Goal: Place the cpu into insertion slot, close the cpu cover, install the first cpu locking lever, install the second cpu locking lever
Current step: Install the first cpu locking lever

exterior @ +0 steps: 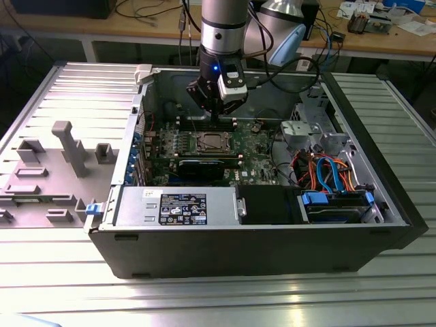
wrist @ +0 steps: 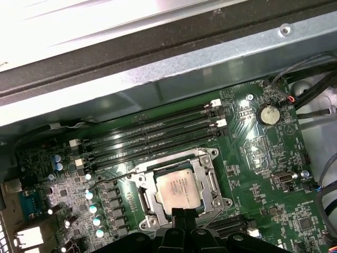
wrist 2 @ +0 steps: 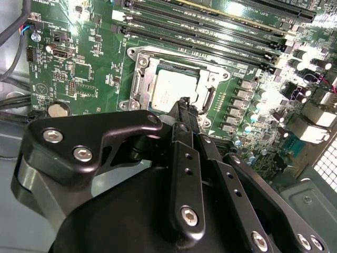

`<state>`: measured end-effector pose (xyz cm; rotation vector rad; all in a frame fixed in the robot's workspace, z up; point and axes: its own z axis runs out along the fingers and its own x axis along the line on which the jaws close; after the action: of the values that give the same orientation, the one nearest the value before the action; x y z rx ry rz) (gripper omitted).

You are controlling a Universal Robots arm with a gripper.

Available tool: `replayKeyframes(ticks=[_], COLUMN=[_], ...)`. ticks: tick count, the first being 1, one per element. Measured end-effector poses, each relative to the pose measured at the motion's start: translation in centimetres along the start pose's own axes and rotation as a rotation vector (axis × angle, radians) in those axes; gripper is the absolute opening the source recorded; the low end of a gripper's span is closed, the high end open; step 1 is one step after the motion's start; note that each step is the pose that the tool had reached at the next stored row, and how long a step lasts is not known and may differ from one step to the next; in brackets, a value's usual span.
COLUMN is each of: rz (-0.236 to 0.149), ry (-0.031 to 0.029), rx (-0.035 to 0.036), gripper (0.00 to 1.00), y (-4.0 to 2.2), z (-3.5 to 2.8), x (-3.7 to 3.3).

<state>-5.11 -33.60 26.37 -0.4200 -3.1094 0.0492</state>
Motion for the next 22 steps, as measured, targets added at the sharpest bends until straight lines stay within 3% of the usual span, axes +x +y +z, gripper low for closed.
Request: replayKeyframes(ticks=[22], rz=[-0.038], ry=[-0.0012], rx=[0.0000], gripper=[0.11], y=[0.00], z=[0.00], x=[0.00])
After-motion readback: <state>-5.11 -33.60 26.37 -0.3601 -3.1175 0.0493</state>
